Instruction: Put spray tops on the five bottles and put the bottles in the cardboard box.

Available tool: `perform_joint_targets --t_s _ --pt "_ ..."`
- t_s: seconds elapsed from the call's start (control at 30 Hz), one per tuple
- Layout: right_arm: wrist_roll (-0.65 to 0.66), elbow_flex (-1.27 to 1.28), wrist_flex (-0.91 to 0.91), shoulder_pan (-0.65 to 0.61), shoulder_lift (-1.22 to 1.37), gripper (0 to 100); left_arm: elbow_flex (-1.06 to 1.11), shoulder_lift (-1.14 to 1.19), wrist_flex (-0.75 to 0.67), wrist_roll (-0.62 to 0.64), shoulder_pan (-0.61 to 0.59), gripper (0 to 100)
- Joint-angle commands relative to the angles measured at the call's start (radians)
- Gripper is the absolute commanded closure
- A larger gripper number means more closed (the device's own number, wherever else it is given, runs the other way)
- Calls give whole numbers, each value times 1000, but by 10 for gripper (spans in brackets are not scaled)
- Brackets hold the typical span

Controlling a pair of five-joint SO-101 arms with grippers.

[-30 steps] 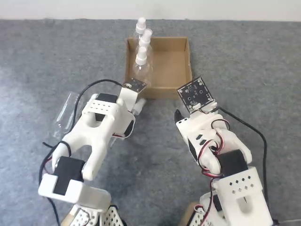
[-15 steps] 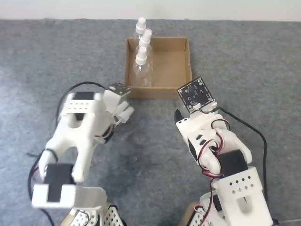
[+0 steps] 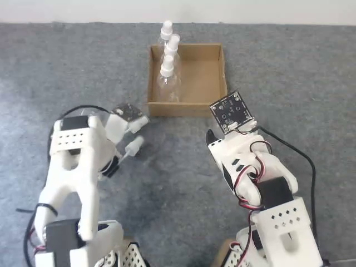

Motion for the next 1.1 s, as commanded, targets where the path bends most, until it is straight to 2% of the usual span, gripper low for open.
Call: perform_joint_targets --t_s 0.0,0.1,0.17,0.33,0.43,0.63,0.73,0.83,0.97,1.07 --pt "-11 -18 -30 12 -21 883 44 -54 -57 -14 -6 944" --pt "-11 -18 -30 12 -21 883 50 -54 -68 -5 -6 848" --pt "-11 -18 -30 12 -19 883 50 -55 -68 -2 -5 817" --pt "-11 -18 -30 12 -21 883 -21 -55 -66 5 -3 816" --pt "-9 -18 -31 16 -27 883 -81 -52 -68 60 5 813" --pt "-9 -18 -31 16 -27 883 -157 -46 -71 181 112 812" --pt "-9 -18 -31 16 -27 883 -162 -44 -130 264 184 812" --pt "-9 -18 -31 16 -27 883 -160 -43 -178 293 235 812" --pt "-9 -18 -31 16 -27 883 -166 -43 -203 298 273 812" --pt "-9 -18 -31 16 -27 883 -165 -20 -252 347 278 812"
